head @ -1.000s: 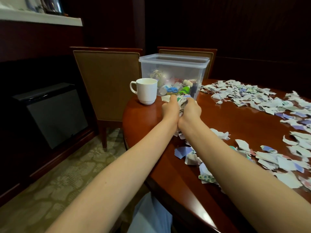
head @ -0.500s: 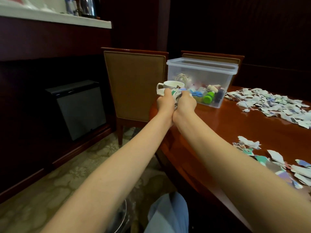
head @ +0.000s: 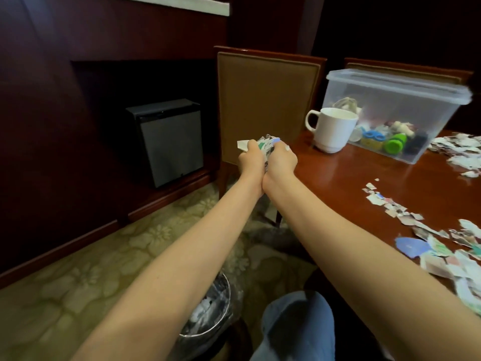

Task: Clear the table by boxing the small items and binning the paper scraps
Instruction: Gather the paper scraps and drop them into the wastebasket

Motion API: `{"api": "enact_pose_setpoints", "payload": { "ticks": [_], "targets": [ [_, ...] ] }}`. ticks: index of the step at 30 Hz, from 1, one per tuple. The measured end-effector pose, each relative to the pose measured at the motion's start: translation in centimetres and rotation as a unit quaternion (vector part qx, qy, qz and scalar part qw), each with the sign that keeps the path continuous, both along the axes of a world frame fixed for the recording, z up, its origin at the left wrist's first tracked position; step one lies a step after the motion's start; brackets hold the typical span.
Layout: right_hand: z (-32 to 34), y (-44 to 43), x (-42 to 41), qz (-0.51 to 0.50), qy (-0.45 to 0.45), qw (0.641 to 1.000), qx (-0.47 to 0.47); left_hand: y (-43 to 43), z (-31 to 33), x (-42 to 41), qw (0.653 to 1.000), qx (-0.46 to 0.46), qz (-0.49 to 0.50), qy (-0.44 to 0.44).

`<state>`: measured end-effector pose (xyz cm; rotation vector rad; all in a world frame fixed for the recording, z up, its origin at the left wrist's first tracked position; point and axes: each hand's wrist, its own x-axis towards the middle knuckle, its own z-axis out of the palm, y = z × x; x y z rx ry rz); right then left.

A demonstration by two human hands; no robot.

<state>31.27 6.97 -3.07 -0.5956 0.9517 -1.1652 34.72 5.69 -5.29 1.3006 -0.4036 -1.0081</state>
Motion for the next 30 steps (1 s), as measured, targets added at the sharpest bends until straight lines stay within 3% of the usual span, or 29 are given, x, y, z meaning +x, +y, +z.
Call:
{"api": "enact_pose_setpoints", "payload": {
  "ticks": [20,30],
  "targets": [
    [-15.7,3.0,8.5,0.065,0.099,0.985,0.125,4.3,-16.0,8.2,0.979,0.158,0.115,0.062],
    [-22.2,4.1,8.9,0.102,0.223,0.956,0.162,6.7,-21.7,7.9,0.96,0.195,0.113,0.166]
  ]
}}
